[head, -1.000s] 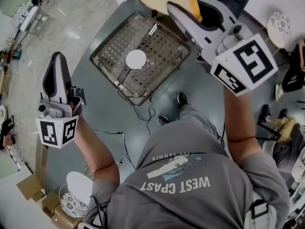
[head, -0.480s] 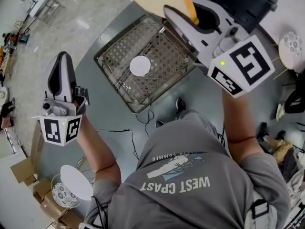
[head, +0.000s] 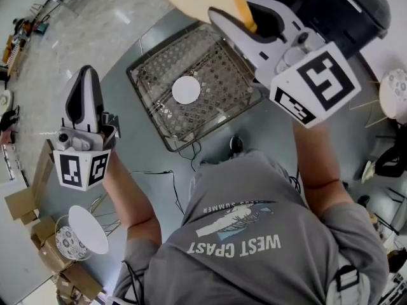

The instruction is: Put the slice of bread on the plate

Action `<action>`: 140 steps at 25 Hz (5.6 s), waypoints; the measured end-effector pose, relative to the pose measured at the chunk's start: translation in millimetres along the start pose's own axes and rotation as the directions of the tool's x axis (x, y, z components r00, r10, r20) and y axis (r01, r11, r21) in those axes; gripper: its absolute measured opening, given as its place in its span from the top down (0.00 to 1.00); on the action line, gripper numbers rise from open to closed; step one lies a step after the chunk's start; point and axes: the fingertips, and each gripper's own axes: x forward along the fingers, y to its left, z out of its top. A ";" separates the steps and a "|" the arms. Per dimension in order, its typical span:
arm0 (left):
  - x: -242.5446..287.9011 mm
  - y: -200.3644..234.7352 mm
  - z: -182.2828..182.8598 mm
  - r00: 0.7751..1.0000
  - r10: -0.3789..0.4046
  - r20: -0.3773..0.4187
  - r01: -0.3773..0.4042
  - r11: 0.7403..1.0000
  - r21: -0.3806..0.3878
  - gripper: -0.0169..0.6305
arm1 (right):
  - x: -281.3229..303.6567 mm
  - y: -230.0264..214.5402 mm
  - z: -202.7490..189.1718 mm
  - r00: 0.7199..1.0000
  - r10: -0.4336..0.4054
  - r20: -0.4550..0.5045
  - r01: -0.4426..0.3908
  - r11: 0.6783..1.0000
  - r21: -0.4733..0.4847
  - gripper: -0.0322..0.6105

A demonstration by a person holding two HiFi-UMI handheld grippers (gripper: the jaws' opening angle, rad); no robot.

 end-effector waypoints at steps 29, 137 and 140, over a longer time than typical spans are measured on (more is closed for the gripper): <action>-18.0 43.7 -101.5 0.988 0.044 -0.150 -0.061 0.992 -0.109 0.96 | 114.0 28.5 -109.7 0.986 0.128 -0.108 -0.118 0.989 0.091 0.81; -93.9 58.0 -308.6 0.892 -0.012 -0.453 -0.149 0.936 -0.319 0.96 | 158.2 158.8 -611.3 0.707 0.059 -0.705 -0.551 0.671 -0.497 0.81; -95.6 59.2 -311.3 0.890 -0.016 -0.455 -0.148 0.935 -0.322 0.96 | 154.9 162.7 -621.7 0.687 0.055 -0.725 -0.586 0.631 -0.508 0.81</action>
